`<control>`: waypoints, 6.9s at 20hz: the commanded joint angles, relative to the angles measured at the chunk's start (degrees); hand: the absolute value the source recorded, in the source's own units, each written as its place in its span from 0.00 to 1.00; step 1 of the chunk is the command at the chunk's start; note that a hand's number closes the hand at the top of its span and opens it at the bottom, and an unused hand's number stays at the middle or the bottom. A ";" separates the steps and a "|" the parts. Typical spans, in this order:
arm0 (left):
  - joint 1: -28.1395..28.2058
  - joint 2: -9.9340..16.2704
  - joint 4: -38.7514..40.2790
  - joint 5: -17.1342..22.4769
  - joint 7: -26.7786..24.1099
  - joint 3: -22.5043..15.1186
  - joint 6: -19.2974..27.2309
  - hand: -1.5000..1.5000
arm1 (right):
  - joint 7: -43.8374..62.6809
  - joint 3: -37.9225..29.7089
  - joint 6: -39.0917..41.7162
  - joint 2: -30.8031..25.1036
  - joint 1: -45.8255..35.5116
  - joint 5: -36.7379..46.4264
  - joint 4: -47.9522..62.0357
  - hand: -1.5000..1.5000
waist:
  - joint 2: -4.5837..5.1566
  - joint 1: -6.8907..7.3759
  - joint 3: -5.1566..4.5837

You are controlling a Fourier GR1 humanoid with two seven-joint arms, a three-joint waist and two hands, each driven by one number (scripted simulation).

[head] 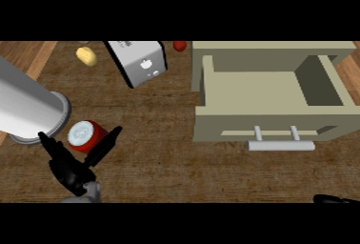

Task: Pick up the can, place it into the drawer and close the drawer

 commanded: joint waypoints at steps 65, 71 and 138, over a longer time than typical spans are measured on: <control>-41.34 4.57 47.82 14.56 -22.40 -0.59 -55.59 1.00 | 5.87 -5.15 1.40 0.48 -2.76 2.63 -6.09 0.00 | -0.16 -0.04 0.09; -47.11 2.90 35.53 14.31 -5.88 -2.88 -50.21 1.00 | 4.26 -3.35 0.71 2.74 -1.71 4.73 -6.14 0.00 | -0.42 0.43 0.11; -93.19 -0.04 65.87 32.38 2.41 -12.87 -25.25 0.00 | -0.63 10.57 2.35 -11.86 -21.61 31.56 5.71 0.00 | 2.01 -3.72 0.19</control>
